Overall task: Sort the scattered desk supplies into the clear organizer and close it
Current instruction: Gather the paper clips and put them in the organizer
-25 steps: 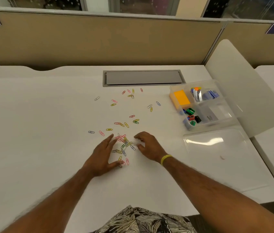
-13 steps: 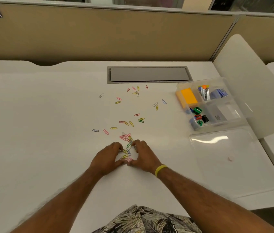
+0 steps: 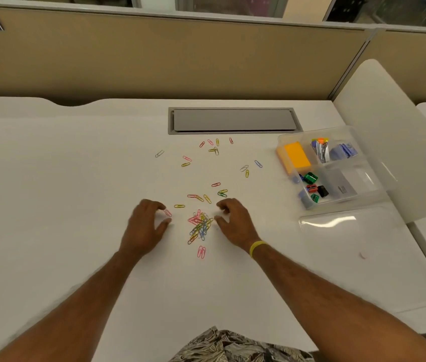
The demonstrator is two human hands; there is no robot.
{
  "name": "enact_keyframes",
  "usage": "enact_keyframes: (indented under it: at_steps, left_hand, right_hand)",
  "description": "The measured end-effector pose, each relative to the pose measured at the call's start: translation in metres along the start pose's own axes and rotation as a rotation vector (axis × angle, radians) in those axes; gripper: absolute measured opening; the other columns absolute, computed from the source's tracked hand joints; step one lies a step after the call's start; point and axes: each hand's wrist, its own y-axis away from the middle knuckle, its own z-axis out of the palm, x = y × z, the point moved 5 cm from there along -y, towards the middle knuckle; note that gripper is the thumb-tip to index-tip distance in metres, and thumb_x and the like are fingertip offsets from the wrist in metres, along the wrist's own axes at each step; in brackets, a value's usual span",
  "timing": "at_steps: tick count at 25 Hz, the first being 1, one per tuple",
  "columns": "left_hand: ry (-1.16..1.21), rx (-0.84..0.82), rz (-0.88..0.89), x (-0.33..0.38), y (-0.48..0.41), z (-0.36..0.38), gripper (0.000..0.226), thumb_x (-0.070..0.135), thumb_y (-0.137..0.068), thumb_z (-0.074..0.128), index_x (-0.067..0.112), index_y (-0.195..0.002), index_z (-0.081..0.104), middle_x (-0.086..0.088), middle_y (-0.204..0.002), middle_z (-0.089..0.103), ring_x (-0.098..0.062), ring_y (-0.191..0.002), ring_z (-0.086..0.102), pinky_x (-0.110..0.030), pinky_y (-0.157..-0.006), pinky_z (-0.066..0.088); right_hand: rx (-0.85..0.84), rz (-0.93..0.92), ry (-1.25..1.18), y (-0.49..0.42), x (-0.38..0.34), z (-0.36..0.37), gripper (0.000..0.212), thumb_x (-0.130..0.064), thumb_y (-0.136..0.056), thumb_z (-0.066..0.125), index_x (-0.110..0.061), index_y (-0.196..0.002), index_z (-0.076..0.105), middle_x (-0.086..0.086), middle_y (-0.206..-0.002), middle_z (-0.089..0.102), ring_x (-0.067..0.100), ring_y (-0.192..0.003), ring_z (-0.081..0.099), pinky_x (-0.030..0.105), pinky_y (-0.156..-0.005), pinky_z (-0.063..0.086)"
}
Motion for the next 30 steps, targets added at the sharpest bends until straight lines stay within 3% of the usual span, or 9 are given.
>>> enact_keyframes:
  at_steps: [2,4,6,10,15,21,23,26,30]
  left_hand:
    - [-0.136,-0.016,-0.078,-0.020,-0.007,-0.004,0.061,0.046,-0.081,0.070,0.011,-0.128,0.051,-0.013,-0.132,0.049,-0.032,-0.122,0.048,-0.046,-0.099,0.041]
    - [-0.244,-0.176,-0.132,-0.027,-0.009,0.007,0.090,0.069,-0.081,0.053,0.011,-0.146,0.031,-0.016,-0.156,0.023,-0.032,-0.145,0.020,-0.050,-0.116,0.020]
    - [-0.303,-0.287,-0.096,-0.022,-0.006,0.023,0.107,0.085,-0.076,0.029,0.013,-0.153,0.012,-0.012,-0.162,-0.002,-0.026,-0.150,-0.005,-0.048,-0.119,-0.002]
    - [-0.334,-0.377,0.032,0.003,-0.003,0.042,0.115,0.090,-0.070,0.009,0.013,-0.153,-0.006,-0.008,-0.160,-0.020,-0.019,-0.145,-0.026,-0.045,-0.119,-0.011]
    - [-0.278,-0.422,0.178,0.025,-0.008,0.056,0.113,0.086,-0.076,0.022,0.010,-0.152,-0.013,-0.004,-0.157,-0.026,-0.016,-0.144,-0.027,-0.033,-0.118,-0.015]
    - [-0.181,-0.415,0.357,0.043,0.002,0.063,0.097,0.075,-0.086,0.030,0.014,-0.152,-0.007,0.002,-0.161,-0.010,-0.007,-0.147,-0.015,-0.028,-0.121,-0.007]
    - [-0.117,-0.422,0.382,0.043,0.008,0.063,0.091,0.071,-0.089,0.034,0.015,-0.154,0.001,0.004,-0.161,-0.005,-0.006,-0.148,-0.008,-0.025,-0.121,-0.004]
    - [-0.003,-0.393,0.357,0.039,0.008,0.055,0.092,0.069,-0.088,0.042,0.016,-0.154,0.009,0.006,-0.162,0.001,-0.006,-0.149,0.001,-0.022,-0.120,0.001]
    - [-0.209,-0.406,0.305,0.027,0.010,0.051,0.124,0.092,-0.068,0.039,0.014,-0.154,-0.005,0.003,-0.161,-0.013,-0.009,-0.148,-0.013,-0.035,-0.121,-0.007]
  right_hand:
    - [-0.074,-0.025,0.177,-0.017,0.002,-0.007,0.054,-0.023,-0.084,0.069,-0.012,-0.133,0.050,0.006,-0.135,0.049,0.021,-0.125,0.046,0.033,-0.107,0.037]
    - [-0.218,-0.026,0.316,-0.032,0.001,-0.002,0.077,-0.037,-0.083,0.070,-0.016,-0.147,0.033,0.007,-0.156,0.027,0.023,-0.144,0.025,0.035,-0.117,0.025]
    - [-0.305,-0.013,0.398,-0.043,0.000,0.005,0.094,-0.050,-0.081,0.069,-0.020,-0.153,0.018,0.007,-0.162,0.006,0.022,-0.150,0.006,0.038,-0.121,0.015]
    - [-0.401,-0.088,0.474,-0.050,-0.004,0.022,0.097,-0.057,-0.083,0.064,-0.018,-0.154,0.012,0.006,-0.163,-0.002,0.022,-0.150,-0.003,0.038,-0.122,0.008]
    - [-0.490,-0.312,0.496,-0.028,-0.009,0.037,0.081,-0.050,-0.090,0.056,-0.019,-0.154,0.017,0.002,-0.163,0.001,0.016,-0.150,-0.002,0.031,-0.122,0.004]
    - [-0.473,-0.394,0.349,0.004,-0.005,0.040,0.063,-0.037,-0.096,0.049,-0.018,-0.151,0.027,0.000,-0.161,0.018,0.011,-0.149,0.010,0.021,-0.119,0.006]
    - [-0.458,-0.364,0.279,0.006,-0.001,0.032,0.058,-0.034,-0.095,0.051,-0.019,-0.148,0.034,-0.002,-0.157,0.029,0.008,-0.146,0.020,0.017,-0.118,0.013]
    - [-0.312,-0.316,0.239,-0.005,-0.004,0.015,0.050,-0.029,-0.095,0.054,-0.017,-0.143,0.044,-0.001,-0.150,0.043,0.009,-0.140,0.034,0.026,-0.116,0.029]
    - [-0.427,-0.243,0.333,-0.036,-0.025,0.026,0.062,-0.026,-0.096,0.052,-0.014,-0.151,0.026,0.004,-0.161,0.019,0.015,-0.148,0.015,0.028,-0.121,0.012]
